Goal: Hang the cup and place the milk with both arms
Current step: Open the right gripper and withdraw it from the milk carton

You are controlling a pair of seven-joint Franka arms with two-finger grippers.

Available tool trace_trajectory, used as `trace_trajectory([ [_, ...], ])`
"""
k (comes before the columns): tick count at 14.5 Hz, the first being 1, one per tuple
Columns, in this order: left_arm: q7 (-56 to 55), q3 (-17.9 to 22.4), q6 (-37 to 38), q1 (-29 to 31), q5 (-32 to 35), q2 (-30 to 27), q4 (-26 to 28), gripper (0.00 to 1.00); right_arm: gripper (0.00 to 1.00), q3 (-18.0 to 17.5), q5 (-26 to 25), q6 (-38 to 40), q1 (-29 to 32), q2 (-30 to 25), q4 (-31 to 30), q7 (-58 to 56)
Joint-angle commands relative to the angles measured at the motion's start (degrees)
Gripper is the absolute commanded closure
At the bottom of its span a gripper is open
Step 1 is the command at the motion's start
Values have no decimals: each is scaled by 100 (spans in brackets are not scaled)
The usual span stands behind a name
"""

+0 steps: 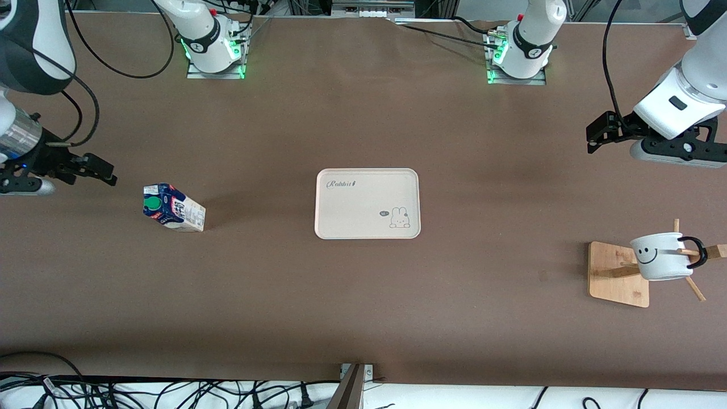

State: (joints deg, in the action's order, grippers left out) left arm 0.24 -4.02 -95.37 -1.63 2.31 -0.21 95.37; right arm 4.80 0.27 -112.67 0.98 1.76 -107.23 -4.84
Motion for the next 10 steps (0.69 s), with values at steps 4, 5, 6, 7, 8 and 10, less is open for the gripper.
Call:
trace_trajectory([
  [4, -288, -2, 150, 14, 24, 74, -195, 0, 0, -103, -431, 1291, 86, 88, 1230, 54],
  [5, -288, -2, 150, 14, 6, 74, -195, 0, 0, -111, -370, 1370, 86, 70, 1248, 28],
  [6, -288, 6, 150, 23, -55, 74, -195, 0, 0, -120, -361, 1510, 86, 53, 1257, 36],
  [7, -279, 6, 150, 32, -64, 74, -195, 0, 0, -129, -352, 1537, 60, 53, 1257, 53],
  [8, -279, 6, 150, 32, -64, 74, -195, 0, 0, -129, -352, 1537, 51, 44, 1257, 28],
  [10, -279, -2, 150, 32, -64, 74, -195, 0, 0, -129, -439, 1537, 43, 44, 1379, -60],
])
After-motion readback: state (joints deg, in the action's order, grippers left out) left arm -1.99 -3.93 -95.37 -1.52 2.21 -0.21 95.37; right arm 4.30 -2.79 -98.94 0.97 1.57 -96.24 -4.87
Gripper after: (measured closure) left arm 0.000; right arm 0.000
